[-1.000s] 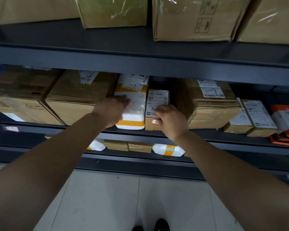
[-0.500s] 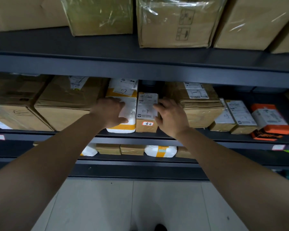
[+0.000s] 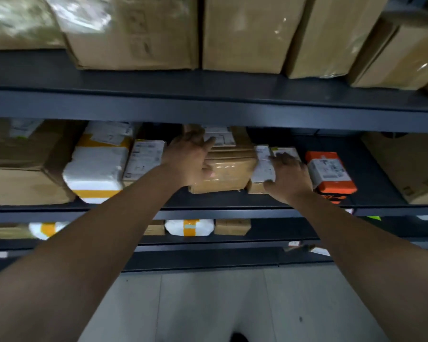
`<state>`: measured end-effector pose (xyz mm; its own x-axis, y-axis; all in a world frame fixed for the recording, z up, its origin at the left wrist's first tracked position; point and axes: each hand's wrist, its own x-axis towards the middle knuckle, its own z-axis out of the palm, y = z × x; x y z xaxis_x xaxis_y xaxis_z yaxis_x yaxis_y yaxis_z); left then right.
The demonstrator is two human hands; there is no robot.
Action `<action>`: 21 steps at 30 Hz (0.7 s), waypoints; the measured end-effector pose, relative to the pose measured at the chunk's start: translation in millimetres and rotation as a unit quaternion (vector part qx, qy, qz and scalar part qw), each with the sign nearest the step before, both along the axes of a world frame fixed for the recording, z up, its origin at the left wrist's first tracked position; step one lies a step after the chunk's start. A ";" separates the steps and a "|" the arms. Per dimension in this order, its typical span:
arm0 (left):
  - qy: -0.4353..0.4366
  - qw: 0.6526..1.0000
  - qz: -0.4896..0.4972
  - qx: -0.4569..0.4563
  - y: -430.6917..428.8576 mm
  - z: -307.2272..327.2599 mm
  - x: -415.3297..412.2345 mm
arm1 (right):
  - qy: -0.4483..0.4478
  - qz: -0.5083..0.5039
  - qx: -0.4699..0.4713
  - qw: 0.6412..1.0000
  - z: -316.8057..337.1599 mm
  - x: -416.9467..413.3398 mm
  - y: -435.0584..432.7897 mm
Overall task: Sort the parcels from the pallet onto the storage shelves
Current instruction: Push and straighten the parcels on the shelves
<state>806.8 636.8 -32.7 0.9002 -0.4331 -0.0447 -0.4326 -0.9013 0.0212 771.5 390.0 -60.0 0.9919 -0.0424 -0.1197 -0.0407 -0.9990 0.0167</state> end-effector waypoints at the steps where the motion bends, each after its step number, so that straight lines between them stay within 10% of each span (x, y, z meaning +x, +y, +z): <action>1: 0.013 1.000 0.015 0.002 -7.3 -2.6 1.5 | 0.027 0.017 -0.011 0.999 -6.3 2.7 -8.0; 21: 0.001 0.998 0.064 0.024 35.6 -15.5 -12.5 | -0.080 0.180 0.079 0.977 -62.2 21.0 2.9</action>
